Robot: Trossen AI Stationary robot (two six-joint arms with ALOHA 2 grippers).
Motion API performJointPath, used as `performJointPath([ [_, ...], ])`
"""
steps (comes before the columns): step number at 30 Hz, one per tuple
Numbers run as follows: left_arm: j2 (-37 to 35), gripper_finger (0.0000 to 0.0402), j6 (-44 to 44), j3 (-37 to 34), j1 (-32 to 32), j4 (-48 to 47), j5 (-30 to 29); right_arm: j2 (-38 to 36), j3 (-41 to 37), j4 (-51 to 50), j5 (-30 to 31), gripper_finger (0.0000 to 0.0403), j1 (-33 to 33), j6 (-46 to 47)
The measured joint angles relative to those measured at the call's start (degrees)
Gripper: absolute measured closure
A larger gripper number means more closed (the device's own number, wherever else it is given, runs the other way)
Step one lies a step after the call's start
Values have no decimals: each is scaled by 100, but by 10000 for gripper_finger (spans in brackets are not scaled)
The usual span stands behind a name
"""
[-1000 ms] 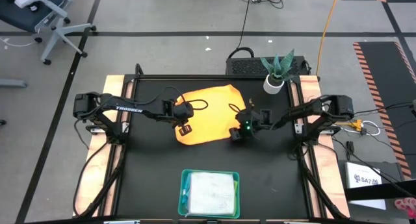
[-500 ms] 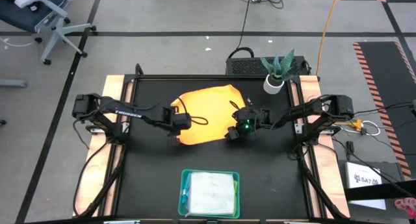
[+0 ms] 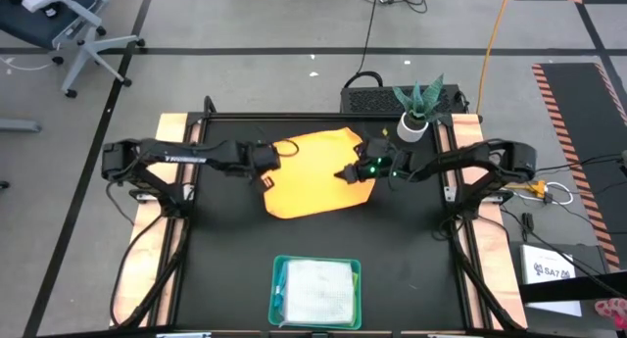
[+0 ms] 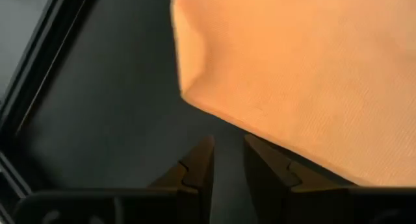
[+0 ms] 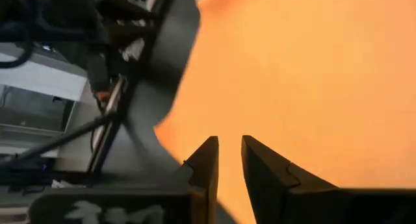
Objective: Fold microfiber towels
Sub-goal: Fold the orange microfiber cloth
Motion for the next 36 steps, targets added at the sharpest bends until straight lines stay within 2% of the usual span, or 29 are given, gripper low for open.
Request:
performJointPath([
  [5, -299, 316, 71, 0, 697, 95, 351, -368, 158, -47, -16, 363, -590, -521],
  [9, -370, 316, 444, 3, 1306, 574, 1199, -683, 322, -162, -56, 366, -1040, -863],
  [12, -346, 316, 593, 4, 1636, 973, 1789, -849, 413, -202, -334, 366, -1310, -1004],
  [14, -339, 316, 605, 2, 1753, 988, 1987, -897, 596, -419, -482, 366, -1415, -1192],
  [20, -343, 316, 533, 2, 1735, 1236, 2062, -600, 1967, -2766, -477, 367, -1570, -2771],
  [25, -144, 316, -58, 2, 1539, 1253, 2190, -54, 3173, -4675, -244, 368, -1638, -4641],
  [29, 179, 316, -462, 2, 1290, 1521, 2023, 186, 3368, -5128, 257, 368, -1675, -5602],
  [36, 601, 316, -1017, 0, 961, 1916, 1592, 392, 3370, -5564, 270, 364, -2058, -5735],
])
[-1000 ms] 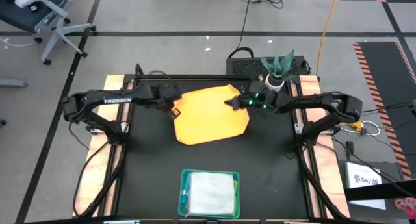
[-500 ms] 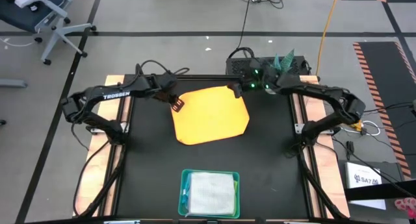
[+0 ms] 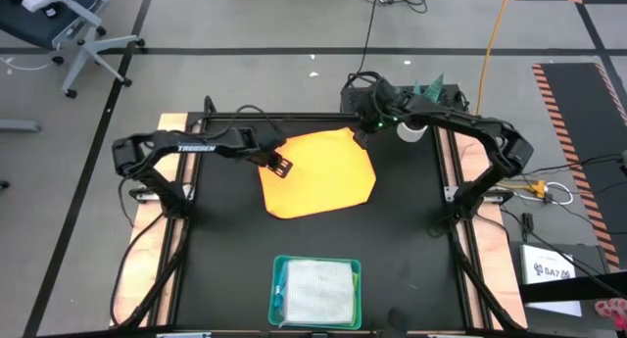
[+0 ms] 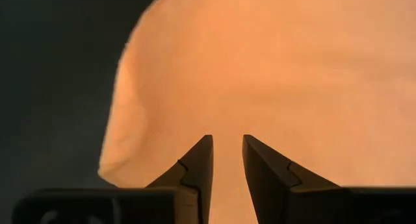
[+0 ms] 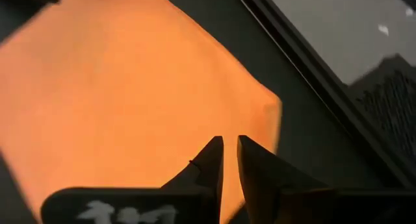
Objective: Fold microfiber towels
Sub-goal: Fold the orange microfiber cloth
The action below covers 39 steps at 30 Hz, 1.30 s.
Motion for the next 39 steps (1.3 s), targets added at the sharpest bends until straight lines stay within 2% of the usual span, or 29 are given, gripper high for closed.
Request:
performJointPath([
  [4, 22, 316, -207, 0, -50, -154, -341, 205, 0, -78, -18, 344, -234, -249],
  [8, 24, 316, -314, 0, -45, -159, -385, 564, -2, -101, -284, 306, -297, -429],
  [13, 24, 316, -383, 0, -34, -257, -410, 926, -9, 9, -280, 256, -295, -523],
  [17, 24, 316, -486, 0, 17, -458, -468, 1101, -9, 255, -283, 233, -297, -496],
  [28, 24, 316, -500, 0, 276, -484, -477, 1336, -9, 742, -294, 228, -331, -384],
  [35, 25, 316, -473, 0, 400, -484, -744, 1337, -7, 942, -300, 228, -369, -246],
  [39, 243, 316, -373, 4, 430, -486, -745, 1337, -7, 941, -313, 228, -371, -249],
])
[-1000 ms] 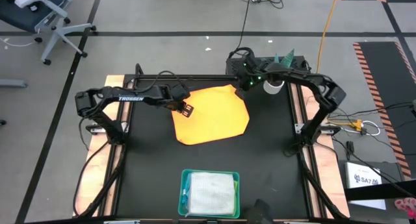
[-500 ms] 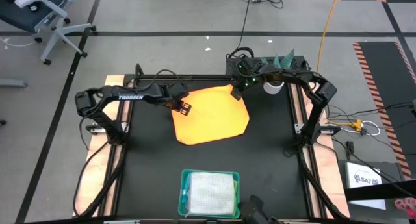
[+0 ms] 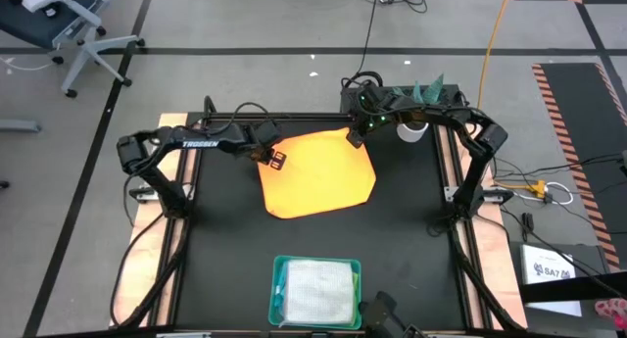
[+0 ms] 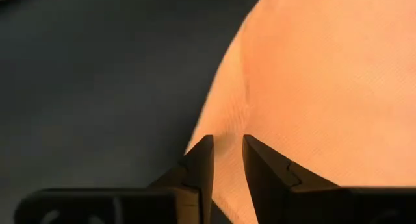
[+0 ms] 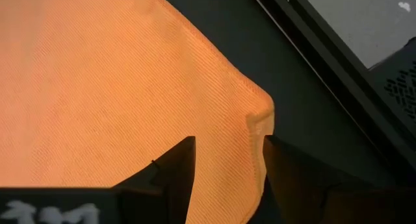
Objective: Fold microfiber towels
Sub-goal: Fold the orange microfiber cloth
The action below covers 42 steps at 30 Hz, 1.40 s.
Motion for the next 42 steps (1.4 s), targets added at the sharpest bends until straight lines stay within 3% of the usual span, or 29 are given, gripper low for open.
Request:
performJointPath([
  [7, 558, 316, 21, -6, 27, 267, 256, 0, 0, -4, -5, 228, -26, -2],
  [27, 510, 316, 5, 0, 23, 355, 232, 570, -2, 251, 29, 240, -35, 186],
  [32, 510, 316, 6, 0, 33, 358, 229, 620, -2, 293, 156, 274, -35, 181],
  [39, 510, 319, -100, 0, 13, 356, 172, 599, -2, 297, 176, 379, -103, 155],
  [42, 471, 336, -102, 0, 13, 352, 169, 597, -2, 296, 176, 395, -114, 135],
])
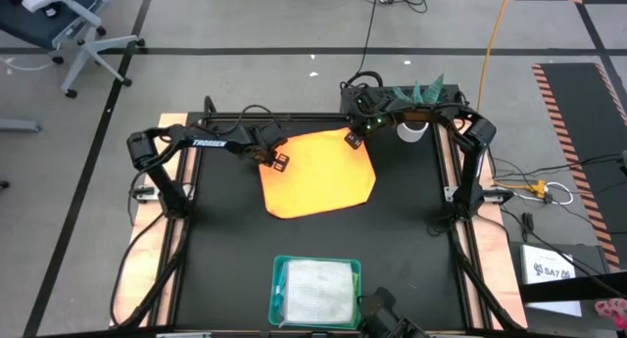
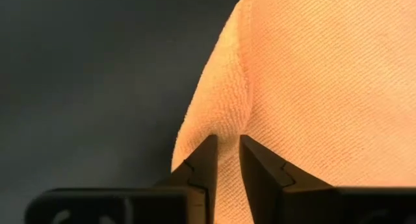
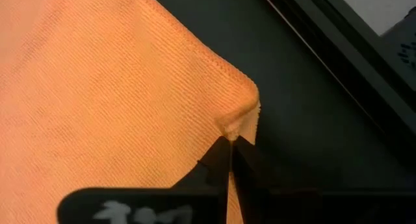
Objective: Fold microfiber towels
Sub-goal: Fold the orange microfiber cloth
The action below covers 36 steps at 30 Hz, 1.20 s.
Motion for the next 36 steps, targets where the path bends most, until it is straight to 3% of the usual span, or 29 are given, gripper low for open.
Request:
performJointPath([
  [6, -129, 393, 204, 27, -3, 38, -145, 0, 0, 2, -4, 400, 0, 7],
  [14, -290, 398, 409, 17, -10, -204, -51, -2, 0, 0, -7, 401, 0, 26],
  [23, -319, 338, 917, 22, -59, -315, 240, -2, 0, -1, -11, 401, 0, 12],
  [36, -319, 257, 1405, 22, -13, -295, -44, -2, 0, -1, -13, 401, 1, 27],
])
